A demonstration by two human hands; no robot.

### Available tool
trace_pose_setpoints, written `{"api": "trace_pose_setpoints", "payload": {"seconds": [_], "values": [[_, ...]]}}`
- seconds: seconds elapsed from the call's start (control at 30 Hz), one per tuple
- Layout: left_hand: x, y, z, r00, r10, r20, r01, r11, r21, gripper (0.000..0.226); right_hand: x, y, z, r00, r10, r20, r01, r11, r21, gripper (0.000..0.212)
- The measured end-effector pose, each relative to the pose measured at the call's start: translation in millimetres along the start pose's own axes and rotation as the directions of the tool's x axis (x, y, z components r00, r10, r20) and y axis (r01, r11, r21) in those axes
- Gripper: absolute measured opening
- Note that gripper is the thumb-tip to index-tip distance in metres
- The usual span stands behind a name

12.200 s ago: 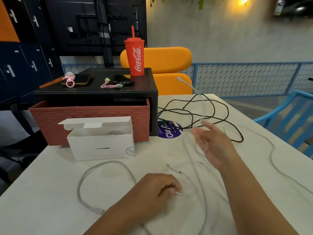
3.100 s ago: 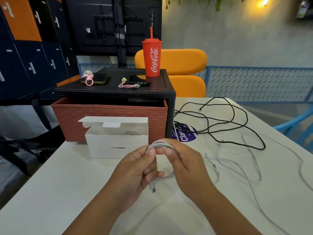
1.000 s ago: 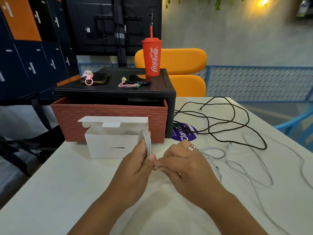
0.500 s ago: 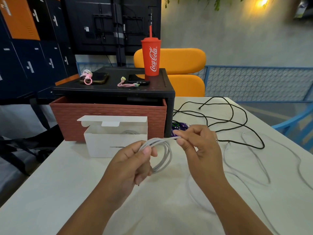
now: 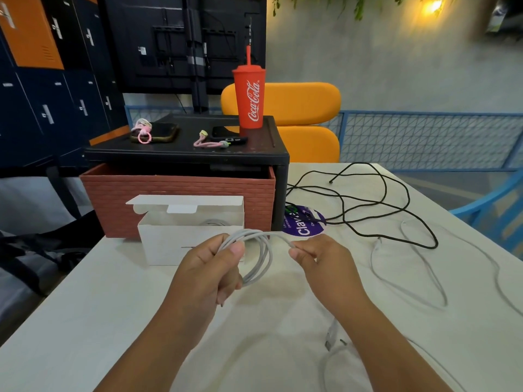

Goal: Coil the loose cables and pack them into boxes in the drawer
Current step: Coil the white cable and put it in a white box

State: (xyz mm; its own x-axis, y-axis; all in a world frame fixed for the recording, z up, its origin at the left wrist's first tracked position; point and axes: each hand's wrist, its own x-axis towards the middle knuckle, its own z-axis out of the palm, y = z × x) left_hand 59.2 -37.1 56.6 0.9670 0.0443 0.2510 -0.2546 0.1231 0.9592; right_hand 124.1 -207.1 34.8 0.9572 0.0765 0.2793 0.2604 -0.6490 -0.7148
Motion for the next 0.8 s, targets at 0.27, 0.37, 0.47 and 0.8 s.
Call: {"api": "trace_pose_setpoints", "payload": {"seconds": [0.27,0.37,0.47,0.8], "values": [[0,-1,2,0.998,-0.046,-0.034,0.045,0.999,-0.027,0.027,11,12,27,0.999,0.023,-0.048,-0.012,0.976,0.218,0.011],[2,-3,2,0.997,-0.06,-0.047,0.058,0.998,-0.032,0.028,18,14,30,0.997,0.012,-0.078,0.008,0.967,0.253,0.014],[2,-3,5,0.996,-0.072,-0.062,0.068,0.996,-0.054,0.03,26,13,36,0.996,-0.005,-0.089,0.03,0.959,0.282,0.016],[6,-8,2,0.983,-0.138,-0.124,0.111,0.973,-0.205,0.034,47,-9,41,0.946,-0.135,-0.294,0.233,0.916,0.327,0.016]]}}
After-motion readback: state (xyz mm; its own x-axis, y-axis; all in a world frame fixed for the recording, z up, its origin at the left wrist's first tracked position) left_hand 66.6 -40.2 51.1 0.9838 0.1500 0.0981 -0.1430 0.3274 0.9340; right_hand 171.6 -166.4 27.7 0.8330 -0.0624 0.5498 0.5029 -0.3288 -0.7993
